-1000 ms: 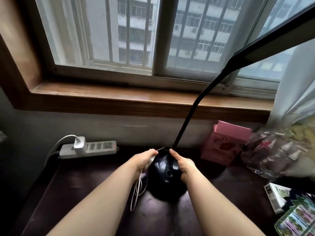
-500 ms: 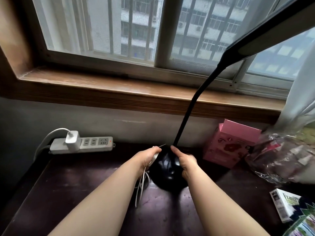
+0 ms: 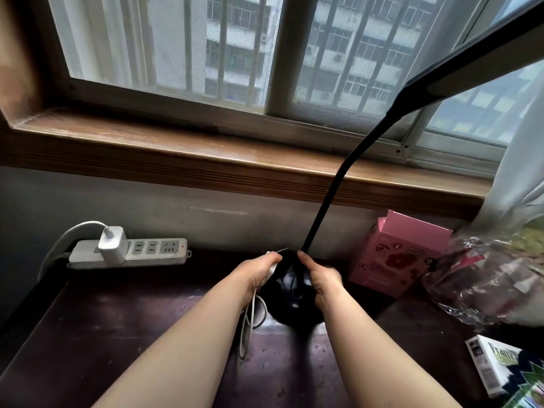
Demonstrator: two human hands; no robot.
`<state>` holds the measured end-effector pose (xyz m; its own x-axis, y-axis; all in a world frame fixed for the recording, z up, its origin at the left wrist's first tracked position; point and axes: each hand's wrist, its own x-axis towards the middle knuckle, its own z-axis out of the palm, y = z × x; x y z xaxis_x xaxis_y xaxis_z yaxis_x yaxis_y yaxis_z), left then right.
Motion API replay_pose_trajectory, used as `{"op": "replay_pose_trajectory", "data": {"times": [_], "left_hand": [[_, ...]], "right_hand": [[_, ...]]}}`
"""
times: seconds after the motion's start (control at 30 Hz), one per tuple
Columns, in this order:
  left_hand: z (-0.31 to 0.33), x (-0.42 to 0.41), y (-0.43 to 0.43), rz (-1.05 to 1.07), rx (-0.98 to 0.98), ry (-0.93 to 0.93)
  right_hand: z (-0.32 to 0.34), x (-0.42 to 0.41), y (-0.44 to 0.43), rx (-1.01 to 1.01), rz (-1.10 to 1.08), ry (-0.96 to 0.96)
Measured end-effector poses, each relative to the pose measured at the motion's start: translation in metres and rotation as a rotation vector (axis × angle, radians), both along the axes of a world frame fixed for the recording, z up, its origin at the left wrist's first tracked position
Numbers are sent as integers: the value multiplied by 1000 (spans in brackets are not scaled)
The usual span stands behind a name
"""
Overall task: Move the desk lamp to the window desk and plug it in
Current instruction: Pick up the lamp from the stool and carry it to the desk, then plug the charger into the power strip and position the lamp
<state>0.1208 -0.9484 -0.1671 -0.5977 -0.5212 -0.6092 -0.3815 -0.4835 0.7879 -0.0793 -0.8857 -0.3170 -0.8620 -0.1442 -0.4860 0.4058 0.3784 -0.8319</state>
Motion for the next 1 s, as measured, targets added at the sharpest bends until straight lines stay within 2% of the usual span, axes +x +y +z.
{"op": "replay_pose_trajectory", "data": {"times": [0.2, 0.23, 0.37, 0.57, 0.7, 0.8, 0.87, 0.93, 1.0], "left_hand": [[-26, -13, -7, -6, -51, -50], [-23, -12, -6, -2, -55, -60], [-11, -5, -1, 10, -60, -53], [-22, -2, -2, 81, -54, -61], [-5, 15, -1, 128, -36, -65], [21, 36, 8, 125, -26, -24], [25, 46, 12, 153, 6, -14], [24, 54, 13, 213, -1, -14], [25, 65, 15, 264, -25, -15]], "right_hand": [[-1, -5, -1, 23, -2, -2], [-12, -13, -3, 11, 0, -14], [10, 1, 2, 24, 63, -36], [-42, -37, -1, -3, 109, -4], [33, 25, 10, -13, 59, -6], [121, 95, 26, 185, 18, 62], [145, 114, 32, 239, 41, 108], [161, 128, 33, 166, 128, 117], [174, 144, 33, 16, 291, 17]]}}
